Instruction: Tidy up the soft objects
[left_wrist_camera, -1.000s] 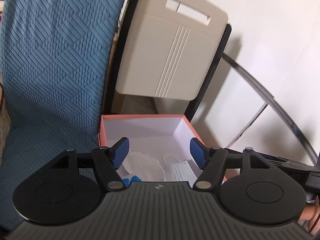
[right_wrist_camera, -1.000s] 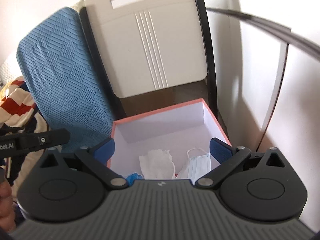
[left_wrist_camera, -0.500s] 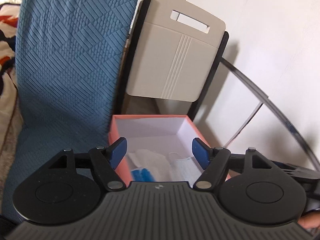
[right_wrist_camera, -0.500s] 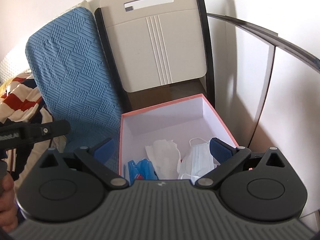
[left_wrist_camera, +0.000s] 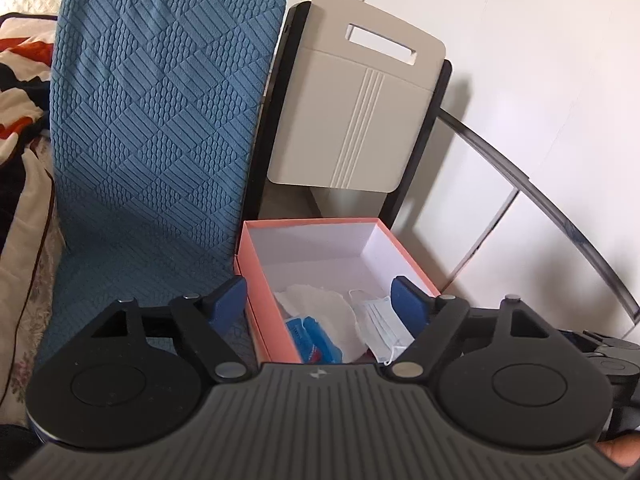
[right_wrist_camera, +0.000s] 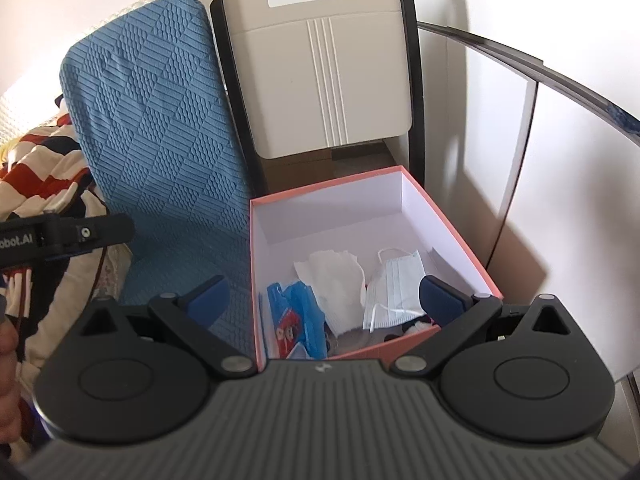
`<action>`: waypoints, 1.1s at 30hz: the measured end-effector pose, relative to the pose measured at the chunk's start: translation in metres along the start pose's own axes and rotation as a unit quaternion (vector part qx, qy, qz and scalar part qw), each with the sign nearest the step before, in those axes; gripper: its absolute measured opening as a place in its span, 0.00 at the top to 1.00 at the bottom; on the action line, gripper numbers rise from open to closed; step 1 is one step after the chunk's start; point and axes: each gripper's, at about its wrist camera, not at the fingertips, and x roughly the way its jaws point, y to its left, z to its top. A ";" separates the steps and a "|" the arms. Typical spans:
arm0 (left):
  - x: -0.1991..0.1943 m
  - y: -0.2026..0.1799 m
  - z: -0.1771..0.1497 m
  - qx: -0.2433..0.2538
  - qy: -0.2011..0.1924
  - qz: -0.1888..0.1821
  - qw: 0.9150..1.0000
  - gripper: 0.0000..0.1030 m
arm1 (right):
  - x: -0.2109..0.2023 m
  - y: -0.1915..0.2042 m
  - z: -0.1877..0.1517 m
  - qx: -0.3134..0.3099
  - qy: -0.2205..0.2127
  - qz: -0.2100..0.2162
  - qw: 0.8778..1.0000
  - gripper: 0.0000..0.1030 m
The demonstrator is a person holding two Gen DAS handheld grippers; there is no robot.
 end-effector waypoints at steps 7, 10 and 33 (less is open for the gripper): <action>-0.014 0.012 -0.012 0.000 -0.002 0.006 1.000 0.04 | -0.008 0.007 -0.014 -0.006 0.007 -0.014 1.000 0.00; -0.016 0.016 -0.019 -0.006 0.005 0.009 1.000 0.02 | -0.012 0.009 -0.021 -0.013 0.006 -0.015 1.000 0.00; -0.017 0.019 -0.053 0.010 0.031 0.031 0.999 0.00 | -0.022 0.005 -0.047 -0.010 -0.010 -0.036 0.999 0.00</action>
